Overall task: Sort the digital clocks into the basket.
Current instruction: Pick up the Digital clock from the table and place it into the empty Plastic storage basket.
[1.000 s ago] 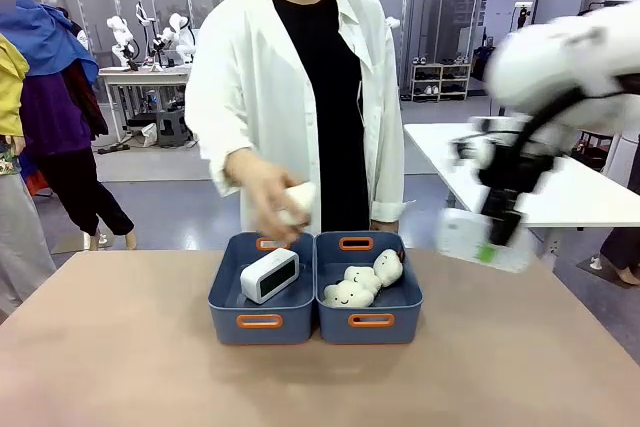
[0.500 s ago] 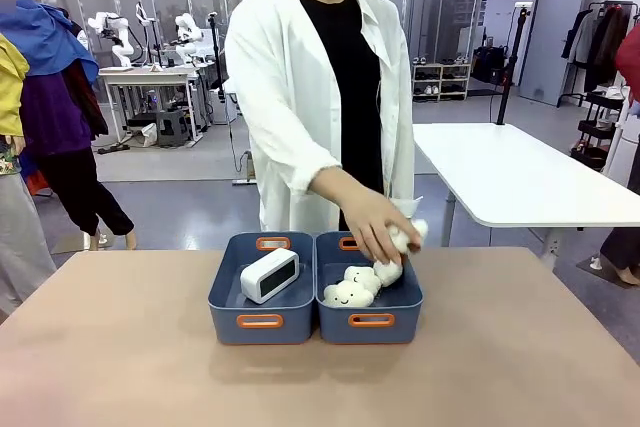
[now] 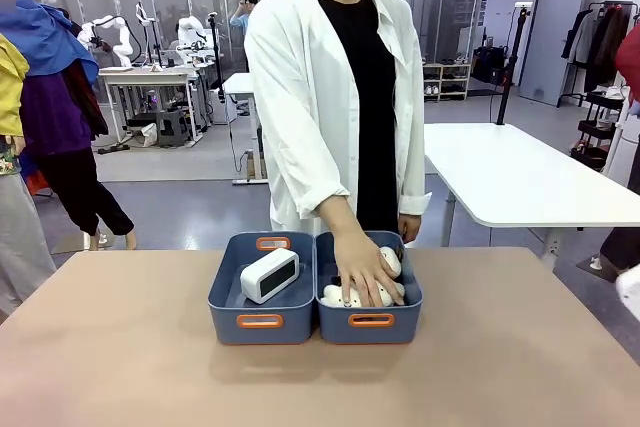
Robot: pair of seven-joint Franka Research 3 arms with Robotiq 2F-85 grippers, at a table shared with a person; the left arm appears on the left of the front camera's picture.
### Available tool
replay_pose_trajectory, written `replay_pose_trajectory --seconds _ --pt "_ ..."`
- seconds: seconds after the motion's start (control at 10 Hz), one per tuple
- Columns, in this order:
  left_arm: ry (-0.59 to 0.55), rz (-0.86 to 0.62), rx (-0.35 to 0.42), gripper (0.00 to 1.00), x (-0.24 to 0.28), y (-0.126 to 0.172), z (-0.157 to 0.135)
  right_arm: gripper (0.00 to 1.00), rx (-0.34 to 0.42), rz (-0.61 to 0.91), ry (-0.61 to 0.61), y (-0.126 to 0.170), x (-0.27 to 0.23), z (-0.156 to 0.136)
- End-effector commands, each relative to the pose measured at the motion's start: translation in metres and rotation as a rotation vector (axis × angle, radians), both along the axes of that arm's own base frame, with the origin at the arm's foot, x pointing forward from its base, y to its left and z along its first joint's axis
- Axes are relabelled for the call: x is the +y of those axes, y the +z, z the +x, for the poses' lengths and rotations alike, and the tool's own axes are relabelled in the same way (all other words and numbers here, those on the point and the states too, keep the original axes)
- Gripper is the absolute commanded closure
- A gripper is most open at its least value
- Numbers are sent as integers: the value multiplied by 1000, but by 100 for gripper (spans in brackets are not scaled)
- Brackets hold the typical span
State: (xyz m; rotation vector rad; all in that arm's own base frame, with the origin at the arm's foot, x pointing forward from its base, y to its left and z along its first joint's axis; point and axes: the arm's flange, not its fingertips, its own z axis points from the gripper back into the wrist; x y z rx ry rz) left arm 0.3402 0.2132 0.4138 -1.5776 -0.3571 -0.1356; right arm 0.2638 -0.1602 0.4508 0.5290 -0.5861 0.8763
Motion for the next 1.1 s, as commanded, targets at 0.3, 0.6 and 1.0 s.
replay_pose_trajectory --seconds 0.3,0.6,1.0 --pt "-2 11 -2 0 1 3 -5 48 -61 -24 330 53 76 62" --pt "-2 11 -2 0 1 3 -5 48 -59 -65 422 79 151 103" --pt "-2 11 -2 0 1 3 -5 48 -78 -217 537 117 319 169"
